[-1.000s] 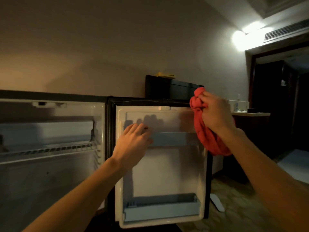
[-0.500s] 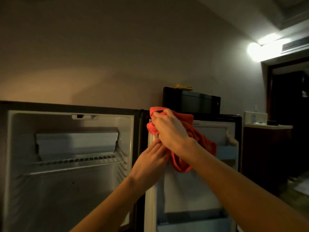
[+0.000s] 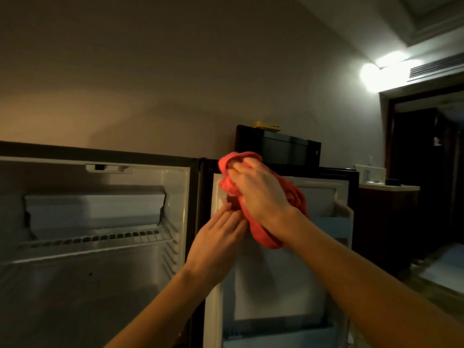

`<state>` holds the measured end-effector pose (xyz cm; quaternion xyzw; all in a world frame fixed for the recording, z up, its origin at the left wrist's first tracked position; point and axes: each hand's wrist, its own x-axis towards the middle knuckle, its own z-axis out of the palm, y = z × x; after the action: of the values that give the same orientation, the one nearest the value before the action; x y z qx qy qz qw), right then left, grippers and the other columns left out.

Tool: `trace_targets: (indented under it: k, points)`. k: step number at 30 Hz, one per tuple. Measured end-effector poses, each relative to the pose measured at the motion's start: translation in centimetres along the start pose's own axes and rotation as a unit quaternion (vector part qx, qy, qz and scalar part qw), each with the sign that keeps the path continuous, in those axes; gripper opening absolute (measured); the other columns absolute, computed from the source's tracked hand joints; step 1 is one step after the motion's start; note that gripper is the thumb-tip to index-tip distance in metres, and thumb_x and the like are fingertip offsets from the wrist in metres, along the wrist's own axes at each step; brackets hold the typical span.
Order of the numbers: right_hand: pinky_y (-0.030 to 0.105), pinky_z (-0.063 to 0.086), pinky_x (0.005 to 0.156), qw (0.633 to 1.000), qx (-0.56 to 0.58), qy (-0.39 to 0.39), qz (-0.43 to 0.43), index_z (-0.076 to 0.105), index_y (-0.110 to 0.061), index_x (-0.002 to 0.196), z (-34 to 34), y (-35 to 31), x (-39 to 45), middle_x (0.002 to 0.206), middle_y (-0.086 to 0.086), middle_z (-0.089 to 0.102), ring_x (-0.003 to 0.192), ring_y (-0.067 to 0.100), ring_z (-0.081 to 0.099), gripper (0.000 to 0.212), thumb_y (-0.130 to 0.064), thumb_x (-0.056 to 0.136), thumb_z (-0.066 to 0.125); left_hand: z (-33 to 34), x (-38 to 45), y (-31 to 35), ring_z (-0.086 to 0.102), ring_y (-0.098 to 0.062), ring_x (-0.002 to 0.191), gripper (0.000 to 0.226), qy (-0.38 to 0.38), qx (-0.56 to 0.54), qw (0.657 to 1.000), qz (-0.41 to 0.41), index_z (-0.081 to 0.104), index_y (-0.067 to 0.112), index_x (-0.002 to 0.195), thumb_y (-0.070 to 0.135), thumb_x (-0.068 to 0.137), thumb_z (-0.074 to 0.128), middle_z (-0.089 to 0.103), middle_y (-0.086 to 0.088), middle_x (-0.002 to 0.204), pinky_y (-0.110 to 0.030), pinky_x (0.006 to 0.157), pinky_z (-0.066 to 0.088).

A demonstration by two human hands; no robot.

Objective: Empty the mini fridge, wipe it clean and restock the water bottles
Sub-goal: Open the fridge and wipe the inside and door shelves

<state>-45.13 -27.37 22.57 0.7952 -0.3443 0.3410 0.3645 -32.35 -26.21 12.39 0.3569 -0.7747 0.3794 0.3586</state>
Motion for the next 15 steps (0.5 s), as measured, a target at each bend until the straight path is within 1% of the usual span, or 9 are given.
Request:
trace_targets:
  k: [2,4,6,7,8,10,12,15]
  points:
    - [0.044,0.043,0.1,0.999,0.004,-0.018,0.033,0.064,-0.009,0.118,-0.7,2.6,-0.9,0.122,0.009,0.063,0.115,0.032,0.051,0.055,-0.027,0.087,0.022,0.2,0.0,0.5,0.058,-0.023,0.113,0.063,-0.002,0.013,0.999,-0.03,0.057,0.007,0.132,0.026,0.074,0.075,0.064,-0.005,0.115,-0.039,0.116,0.029]
    - [0.043,0.043,0.1,0.998,-0.015,-0.018,0.061,0.065,-0.009,0.116,-1.3,4.6,-2.2,0.121,0.009,0.064,0.113,0.033,0.051,0.049,-0.022,0.087,0.028,0.3,0.1,1.1,0.058,-0.023,0.109,0.066,0.004,0.018,0.999,-0.045,0.057,0.007,0.134,0.034,0.076,0.074,0.063,-0.004,0.111,-0.037,0.115,0.029]
    - [0.04,0.04,0.104,0.996,-0.016,-0.008,0.086,0.065,-0.007,0.119,-2.1,6.5,-3.5,0.125,0.01,0.062,0.118,0.033,0.049,0.04,-0.01,0.087,0.041,0.3,0.4,1.1,0.056,-0.023,0.106,0.059,0.03,0.015,0.998,-0.055,0.061,0.009,0.127,0.039,0.077,0.073,0.063,-0.004,0.108,-0.036,0.113,0.031]
    - [0.04,0.038,0.104,0.995,-0.019,-0.008,0.096,0.064,-0.007,0.121,-2.6,7.3,-4.1,0.127,0.009,0.062,0.121,0.033,0.048,0.038,-0.004,0.087,0.048,0.2,0.5,1.1,0.056,-0.023,0.103,0.055,0.033,0.014,0.997,-0.061,0.063,0.01,0.123,0.041,0.078,0.071,0.063,-0.004,0.106,-0.035,0.111,0.032]
    - [0.04,0.038,0.104,0.995,-0.015,-0.01,0.101,0.065,-0.008,0.121,-3.0,8.2,-4.7,0.126,0.009,0.062,0.122,0.033,0.048,0.036,-0.002,0.087,0.052,0.0,0.7,1.2,0.056,-0.023,0.101,0.052,0.027,0.009,0.997,-0.071,0.064,0.011,0.12,0.044,0.079,0.07,0.063,-0.003,0.104,-0.035,0.109,0.034]
    - [0.04,0.041,0.1,0.991,-0.001,-0.025,0.134,0.067,-0.011,0.114,-3.9,10.3,-6.4,0.119,0.009,0.063,0.118,0.031,0.05,0.026,-0.011,0.091,0.054,0.0,0.8,1.3,0.057,-0.022,0.101,0.05,0.011,-0.004,0.996,-0.084,0.065,0.015,0.117,0.048,0.079,0.069,0.063,0.0,0.103,-0.035,0.105,0.039]
    - [0.039,0.045,0.095,0.985,0.009,-0.039,0.17,0.068,-0.015,0.105,-4.9,12.6,-8.4,0.111,0.007,0.063,0.111,0.028,0.054,0.021,-0.021,0.093,0.051,-0.1,0.9,1.4,0.056,-0.022,0.1,0.05,0.002,-0.004,0.996,-0.091,0.064,0.018,0.116,0.052,0.08,0.068,0.062,0.001,0.102,-0.035,0.1,0.042]
    - [0.035,0.046,0.088,0.972,0.038,-0.053,0.228,0.067,-0.018,0.103,-5.8,16.1,-10.6,0.106,0.009,0.064,0.101,0.028,0.059,0.017,-0.021,0.095,0.053,-0.2,1.1,1.6,0.055,-0.022,0.095,0.048,0.009,0.005,0.995,-0.101,0.064,0.019,0.111,0.053,0.078,0.067,0.061,0.001,0.096,-0.033,0.094,0.042]
